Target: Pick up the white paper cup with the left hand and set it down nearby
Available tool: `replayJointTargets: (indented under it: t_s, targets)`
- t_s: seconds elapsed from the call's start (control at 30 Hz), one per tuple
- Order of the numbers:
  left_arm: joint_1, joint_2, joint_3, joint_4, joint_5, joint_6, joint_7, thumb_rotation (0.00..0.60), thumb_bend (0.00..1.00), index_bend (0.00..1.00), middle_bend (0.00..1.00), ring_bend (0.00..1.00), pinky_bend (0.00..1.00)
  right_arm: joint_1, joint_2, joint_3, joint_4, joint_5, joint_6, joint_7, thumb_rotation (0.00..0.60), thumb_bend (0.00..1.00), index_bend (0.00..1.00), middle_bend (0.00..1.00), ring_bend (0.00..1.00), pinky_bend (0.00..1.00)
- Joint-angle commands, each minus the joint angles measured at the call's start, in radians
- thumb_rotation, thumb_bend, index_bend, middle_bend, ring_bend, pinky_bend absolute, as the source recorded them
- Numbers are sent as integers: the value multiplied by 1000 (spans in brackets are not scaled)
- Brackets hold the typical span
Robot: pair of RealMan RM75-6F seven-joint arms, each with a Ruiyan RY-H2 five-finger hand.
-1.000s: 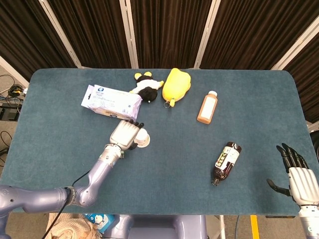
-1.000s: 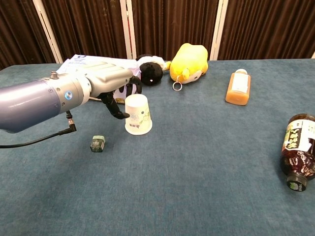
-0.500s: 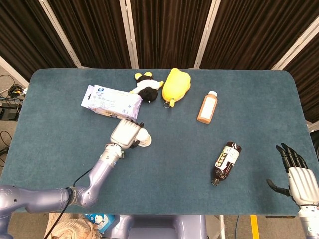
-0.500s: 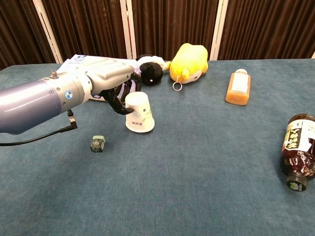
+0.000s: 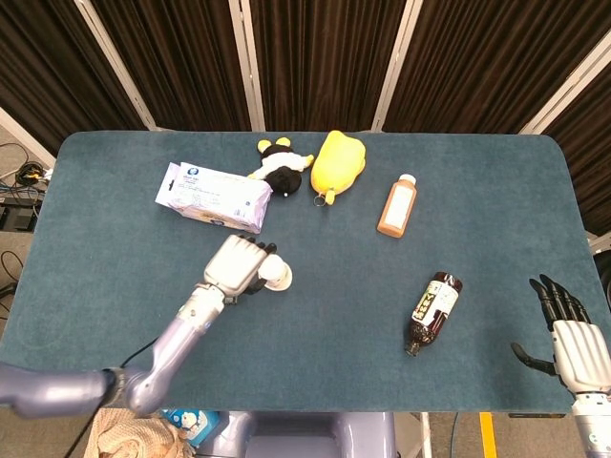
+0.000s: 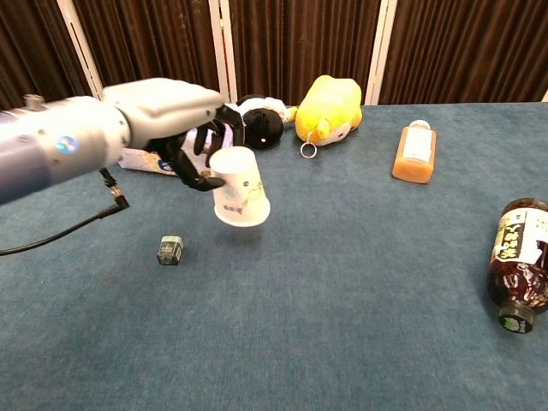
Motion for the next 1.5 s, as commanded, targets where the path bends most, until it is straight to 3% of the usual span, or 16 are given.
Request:
replayJointTargets:
  t_s: [0.03, 0.17, 0.33, 1.03, 1.13, 1.3, 1.5]
  targets:
    - [53, 116, 54, -128, 55, 34, -13, 600, 336, 376, 493, 430, 517, 0, -1, 1, -1, 1, 1, -3, 600, 236, 0, 0, 0, 112]
    - [95, 197, 103, -189, 115, 49, -44, 600, 337, 375, 493, 430, 518, -2, -2, 1, -3, 3, 2, -7, 600, 237, 0, 0, 0, 112]
    - [128, 236, 141, -181, 159, 44, -89, 600, 337, 375, 493, 430, 517, -2, -3, 2, -7, 7, 1, -11, 600, 237, 0, 0, 0, 112]
    - [157, 102, 139, 30, 131, -8, -157, 600, 332, 354, 475, 417, 502, -1, -4, 4, -3, 6, 1, -13, 600, 237, 0, 0, 0, 112]
    - [159, 88, 143, 50, 129, -19, -158, 600, 282, 301, 397, 345, 433, -2, -3, 4, -4, 7, 1, -13, 600, 237, 0, 0, 0, 112]
    - [154, 109, 154, 30, 88, -55, -131, 600, 158, 122, 129, 118, 206, -2, -3, 5, -3, 9, 1, -11, 600, 237, 0, 0, 0, 112]
    - [172, 145, 157, -28, 78, -27, -125, 600, 143, 47, 45, 63, 168, -2, -2, 5, -5, 8, 1, -10, 600, 237, 0, 0, 0, 112]
